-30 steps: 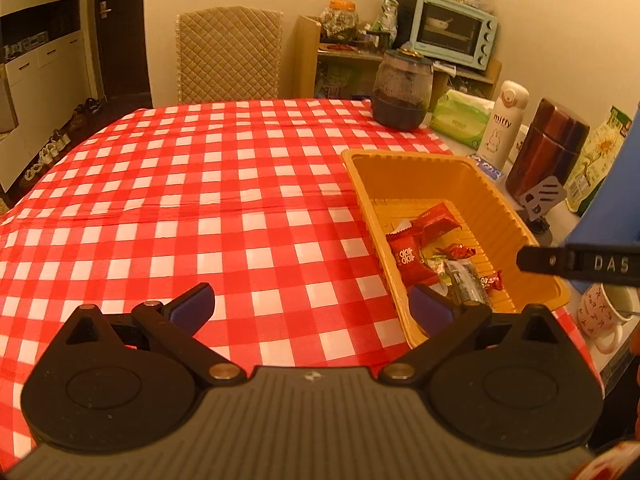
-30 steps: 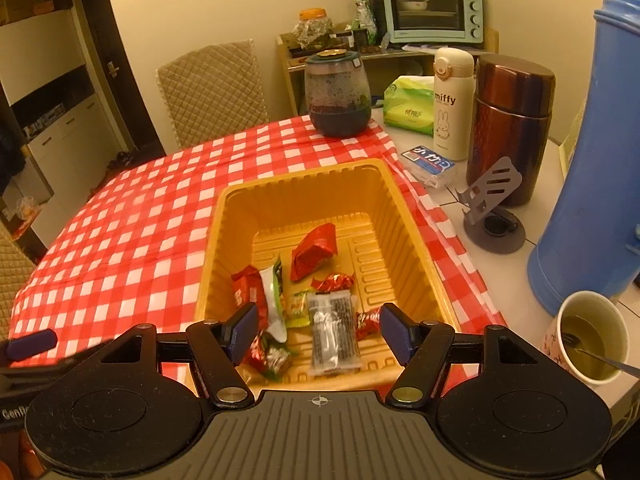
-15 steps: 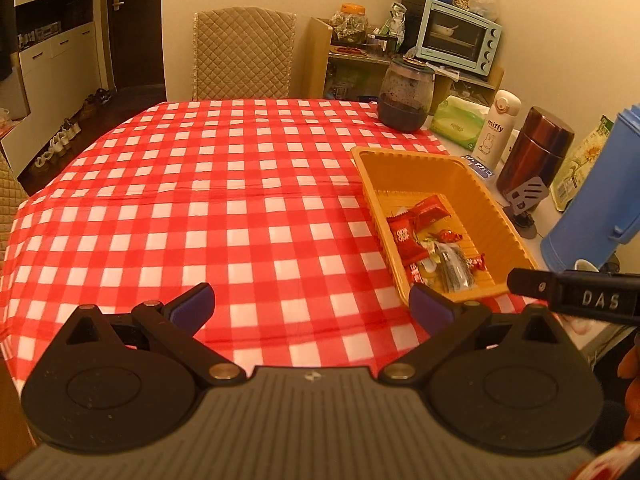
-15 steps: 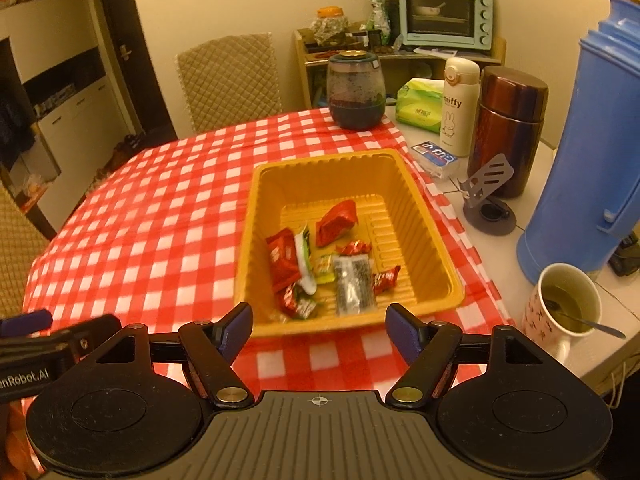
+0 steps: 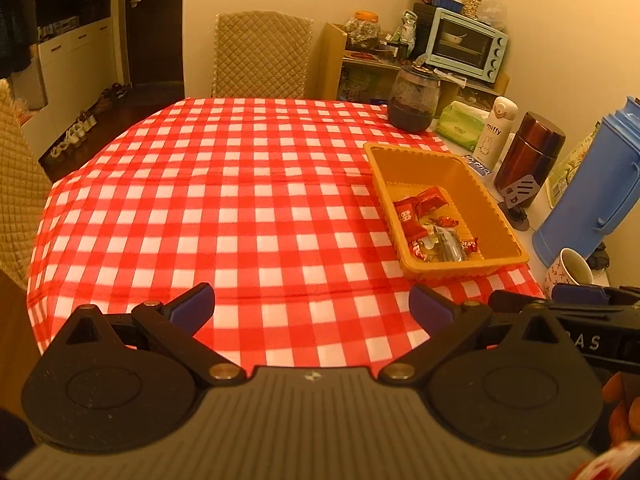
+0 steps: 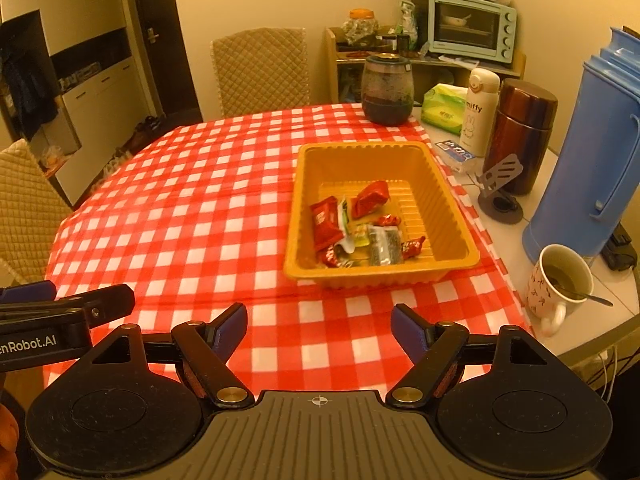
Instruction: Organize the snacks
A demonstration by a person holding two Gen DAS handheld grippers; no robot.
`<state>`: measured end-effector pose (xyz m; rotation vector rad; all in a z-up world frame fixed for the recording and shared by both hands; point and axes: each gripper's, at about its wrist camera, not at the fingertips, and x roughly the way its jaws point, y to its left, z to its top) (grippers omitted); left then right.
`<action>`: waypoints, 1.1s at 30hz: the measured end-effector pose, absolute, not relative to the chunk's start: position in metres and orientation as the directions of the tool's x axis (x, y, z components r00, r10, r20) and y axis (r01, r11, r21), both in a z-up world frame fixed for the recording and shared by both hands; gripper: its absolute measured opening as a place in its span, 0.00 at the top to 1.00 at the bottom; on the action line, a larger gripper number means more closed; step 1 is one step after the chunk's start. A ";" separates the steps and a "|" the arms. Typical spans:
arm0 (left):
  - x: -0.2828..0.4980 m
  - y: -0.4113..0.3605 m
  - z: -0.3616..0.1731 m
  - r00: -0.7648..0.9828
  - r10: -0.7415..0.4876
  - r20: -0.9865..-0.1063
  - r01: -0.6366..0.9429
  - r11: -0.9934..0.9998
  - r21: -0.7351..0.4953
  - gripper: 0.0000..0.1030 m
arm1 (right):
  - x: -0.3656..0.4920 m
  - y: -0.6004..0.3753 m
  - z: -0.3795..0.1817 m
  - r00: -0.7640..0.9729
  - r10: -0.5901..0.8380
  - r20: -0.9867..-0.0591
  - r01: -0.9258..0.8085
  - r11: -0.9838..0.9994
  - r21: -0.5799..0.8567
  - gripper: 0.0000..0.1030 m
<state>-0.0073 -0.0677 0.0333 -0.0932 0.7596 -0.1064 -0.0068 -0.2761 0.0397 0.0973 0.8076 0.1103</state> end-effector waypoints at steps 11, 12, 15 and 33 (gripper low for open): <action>-0.035 -0.060 0.031 0.711 -0.108 -0.695 0.048 0.993 -0.105 0.00 | -0.034 -0.262 0.041 0.681 0.142 -0.718 -0.081 0.990 0.118 0.23; -0.036 -0.060 0.031 0.709 -0.108 -0.697 0.047 0.993 -0.107 0.00 | -0.036 -0.261 0.041 0.681 0.142 -0.718 -0.082 0.990 0.118 0.23; -0.039 -0.060 0.030 0.706 -0.112 -0.700 0.047 0.993 -0.112 0.00 | -0.040 -0.260 0.042 0.683 0.142 -0.717 -0.083 0.990 0.117 0.23; -0.048 -0.061 0.029 0.705 -0.114 -0.700 0.053 0.993 -0.109 0.00 | -0.051 -0.259 0.045 0.688 0.137 -0.713 -0.079 0.990 0.114 0.23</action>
